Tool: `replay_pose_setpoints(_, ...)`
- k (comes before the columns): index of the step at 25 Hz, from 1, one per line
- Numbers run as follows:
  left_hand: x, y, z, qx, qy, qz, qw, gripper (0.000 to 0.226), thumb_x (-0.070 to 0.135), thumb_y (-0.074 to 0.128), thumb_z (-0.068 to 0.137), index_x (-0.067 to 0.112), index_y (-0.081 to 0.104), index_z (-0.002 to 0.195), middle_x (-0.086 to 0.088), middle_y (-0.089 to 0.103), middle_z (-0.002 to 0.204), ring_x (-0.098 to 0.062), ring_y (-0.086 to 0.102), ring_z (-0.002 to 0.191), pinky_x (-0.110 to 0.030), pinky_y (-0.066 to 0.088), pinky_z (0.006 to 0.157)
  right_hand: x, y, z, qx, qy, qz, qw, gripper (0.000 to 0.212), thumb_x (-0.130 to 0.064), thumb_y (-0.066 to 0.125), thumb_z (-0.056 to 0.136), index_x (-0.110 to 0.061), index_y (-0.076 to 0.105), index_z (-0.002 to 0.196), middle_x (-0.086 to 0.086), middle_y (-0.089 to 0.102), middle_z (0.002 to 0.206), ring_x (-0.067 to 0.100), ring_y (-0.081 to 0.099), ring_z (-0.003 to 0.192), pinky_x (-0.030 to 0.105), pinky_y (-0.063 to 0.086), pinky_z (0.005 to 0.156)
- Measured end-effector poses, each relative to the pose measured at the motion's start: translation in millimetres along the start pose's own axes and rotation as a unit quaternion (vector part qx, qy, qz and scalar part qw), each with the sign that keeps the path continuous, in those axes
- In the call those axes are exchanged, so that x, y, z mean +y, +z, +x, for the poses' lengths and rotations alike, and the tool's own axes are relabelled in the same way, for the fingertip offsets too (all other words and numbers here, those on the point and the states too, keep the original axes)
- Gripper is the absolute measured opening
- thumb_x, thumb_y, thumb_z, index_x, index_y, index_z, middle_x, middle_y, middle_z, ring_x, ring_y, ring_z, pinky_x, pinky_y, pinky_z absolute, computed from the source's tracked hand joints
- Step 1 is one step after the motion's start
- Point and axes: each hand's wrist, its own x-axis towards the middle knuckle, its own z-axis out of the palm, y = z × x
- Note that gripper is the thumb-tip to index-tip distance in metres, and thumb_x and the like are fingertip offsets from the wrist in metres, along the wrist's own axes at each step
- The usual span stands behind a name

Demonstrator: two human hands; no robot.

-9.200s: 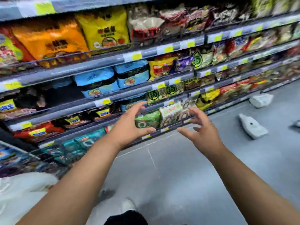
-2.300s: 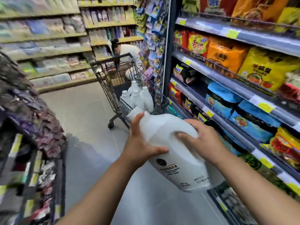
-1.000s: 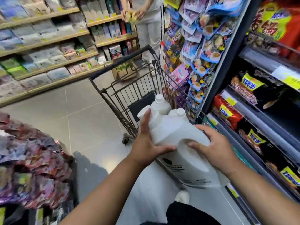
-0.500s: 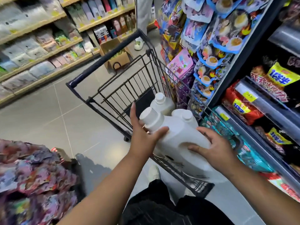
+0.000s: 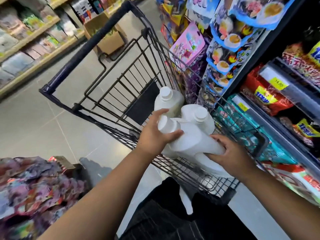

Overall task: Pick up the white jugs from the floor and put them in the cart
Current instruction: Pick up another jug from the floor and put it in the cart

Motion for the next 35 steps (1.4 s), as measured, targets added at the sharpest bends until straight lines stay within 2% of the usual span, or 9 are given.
replay_pose_setpoints(5, -15, 26, 8, -0.01, -0.058, 0.052, 0.997, 0.053, 0.041, 0.09, 0.063, 0.027, 0.059, 0.103, 0.006, 0.065, 0.101, -0.016, 0.06, 0.095, -0.029, 0.048, 0.079, 27, -8, 24, -0.06, 0.005, -0.051, 0.997, 0.061, -0.011, 0.078, 0.073, -0.024, 0.056, 0.129, -0.005, 0.059, 0.108, 0.021, 0.059, 0.1, 0.027, 0.04, 0.079)
replay_pose_setpoints(9, -23, 60, 7, -0.014, -0.094, 0.098, 0.991, 0.053, 0.037, 0.089, 0.066, 0.02, 0.056, 0.103, 0.01, 0.059, 0.084, -0.015, 0.055, 0.08, -0.024, 0.034, 0.066, 57, -16, 41, -0.104, 0.003, -0.098, 0.99, 0.065, -0.009, 0.068, 0.07, -0.033, 0.053, 0.129, -0.002, 0.06, 0.115, 0.022, 0.059, 0.097, 0.032, 0.047, 0.073)
replay_pose_setpoints(16, -54, 114, -9, -0.019, -0.161, 0.138, 0.977, 0.051, 0.037, 0.086, 0.07, 0.023, 0.045, 0.097, 0.004, 0.057, 0.092, -0.022, 0.053, 0.087, -0.029, 0.035, 0.069, 93, -19, 69, -0.194, -0.03, -0.245, 0.95, 0.061, -0.01, 0.067, 0.076, -0.029, 0.05, 0.131, 0.007, 0.064, 0.114, 0.026, 0.057, 0.091, 0.026, 0.035, 0.066)
replay_pose_setpoints(18, -58, 129, -12, -0.021, -0.171, 0.148, 0.974, 0.051, 0.037, 0.086, 0.07, 0.023, 0.043, 0.095, 0.002, 0.058, 0.094, -0.023, 0.053, 0.085, -0.029, 0.035, 0.068, 106, -16, 74, -0.216, -0.026, -0.262, 0.94, 0.063, -0.01, 0.065, 0.077, -0.029, 0.047, 0.135, 0.007, 0.063, 0.118, 0.026, 0.057, 0.098, 0.026, 0.036, 0.068)
replay_pose_setpoints(22, -60, 156, -7, -0.031, -0.171, 0.171, 0.97, 0.052, 0.038, 0.085, 0.069, 0.023, 0.042, 0.096, -0.001, 0.06, 0.095, -0.027, 0.058, 0.088, -0.034, 0.045, 0.074, 125, -16, 86, -0.234, -0.013, -0.281, 0.931, 0.065, -0.007, 0.063, 0.079, -0.028, 0.044, 0.138, 0.008, 0.062, 0.119, 0.024, 0.054, 0.093, 0.029, 0.042, 0.071)
replay_pose_setpoints(26, -63, 172, 3, -0.019, -0.158, 0.175, 0.972, 0.054, 0.039, 0.084, 0.068, 0.023, 0.045, 0.101, -0.006, 0.061, 0.109, -0.028, 0.058, 0.096, -0.038, 0.049, 0.083, 144, -15, 97, -0.22, -0.025, -0.284, 0.933, 0.058, -0.01, 0.066, 0.08, -0.02, 0.047, 0.133, 0.012, 0.062, 0.117, 0.032, 0.058, 0.1, 0.028, 0.038, 0.071)
replay_pose_setpoints(29, -63, 175, 8, -0.027, -0.141, 0.178, 0.974, 0.059, 0.041, 0.082, 0.07, 0.024, 0.049, 0.116, -0.005, 0.056, 0.12, -0.026, 0.057, 0.104, -0.037, 0.048, 0.09, 151, -14, 102, -0.201, -0.04, -0.262, 0.943, 0.051, -0.016, 0.069, 0.079, -0.016, 0.051, 0.126, 0.014, 0.062, 0.116, 0.033, 0.059, 0.101, 0.031, 0.041, 0.072)
replay_pose_setpoints(32, -56, 176, 12, -0.049, -0.11, 0.222, 0.968, 0.057, 0.045, 0.079, 0.074, 0.028, 0.051, 0.12, -0.002, 0.05, 0.129, -0.025, 0.056, 0.111, -0.039, 0.048, 0.094, 158, -19, 95, -0.143, -0.051, -0.212, 0.965, 0.062, -0.017, 0.076, 0.074, -0.021, 0.051, 0.13, 0.008, 0.053, 0.128, 0.028, 0.055, 0.109, 0.027, 0.038, 0.079)
replay_pose_setpoints(35, -43, 179, 22, -0.064, -0.073, 0.273, 0.957, 0.053, 0.052, 0.074, 0.077, 0.03, 0.053, 0.12, -0.001, 0.054, 0.125, -0.027, 0.059, 0.11, -0.04, 0.049, 0.093, 157, -30, 83, -0.082, -0.036, -0.145, 0.985, 0.074, -0.021, 0.083, 0.071, -0.027, 0.046, 0.135, 0.005, 0.047, 0.136, 0.025, 0.052, 0.116, 0.026, 0.038, 0.086)
